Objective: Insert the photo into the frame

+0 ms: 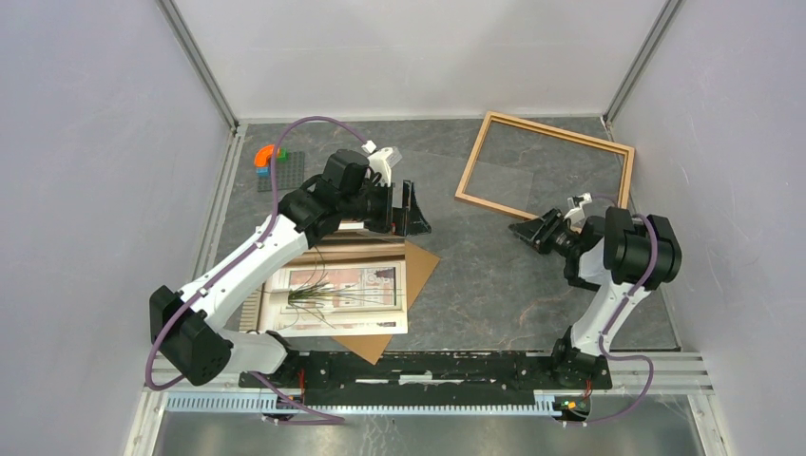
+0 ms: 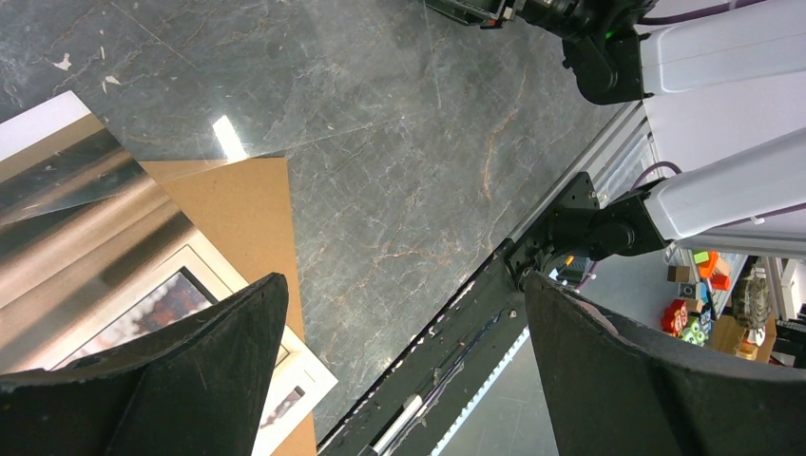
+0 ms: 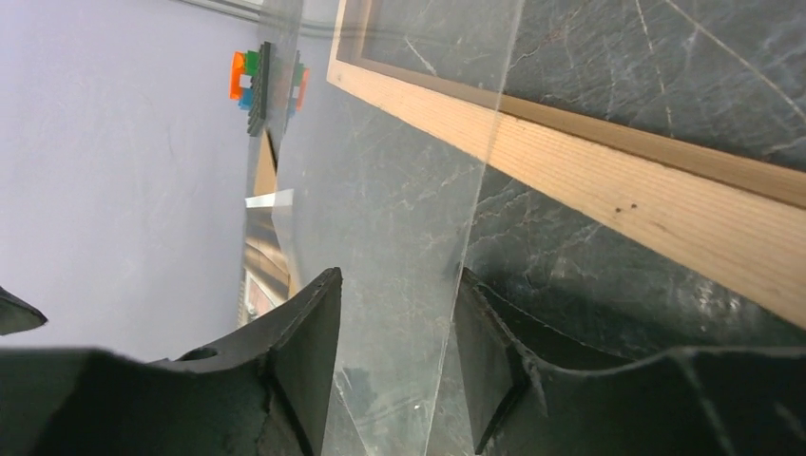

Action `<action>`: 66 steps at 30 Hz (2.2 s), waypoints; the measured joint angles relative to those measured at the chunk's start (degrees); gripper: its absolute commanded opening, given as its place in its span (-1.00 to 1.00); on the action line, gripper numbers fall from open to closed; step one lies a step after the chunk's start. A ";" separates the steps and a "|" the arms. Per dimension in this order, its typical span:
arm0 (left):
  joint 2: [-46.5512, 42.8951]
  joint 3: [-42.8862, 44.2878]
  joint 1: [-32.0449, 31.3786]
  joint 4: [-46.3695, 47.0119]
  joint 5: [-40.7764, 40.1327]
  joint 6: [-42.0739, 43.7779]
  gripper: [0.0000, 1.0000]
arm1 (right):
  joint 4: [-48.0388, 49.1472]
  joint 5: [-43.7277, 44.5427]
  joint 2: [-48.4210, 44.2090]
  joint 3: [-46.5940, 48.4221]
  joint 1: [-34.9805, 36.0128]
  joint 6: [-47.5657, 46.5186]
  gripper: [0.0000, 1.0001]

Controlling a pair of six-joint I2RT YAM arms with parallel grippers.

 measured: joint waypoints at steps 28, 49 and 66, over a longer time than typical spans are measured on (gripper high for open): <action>-1.22 -0.85 0.07 1.11 0.68 -0.02 1.00 | -44.50 4.94 -10.05 27.56 -2.69 -9.55 -1.00; -2.47 -0.96 -0.33 2.05 1.84 -0.04 1.00 | -96.52 10.29 2.34 70.16 -11.34 -33.73 -1.00; -1.18 -0.96 -0.31 2.03 1.84 -0.04 1.00 | -98.77 12.90 2.01 72.04 -14.69 -36.09 -1.00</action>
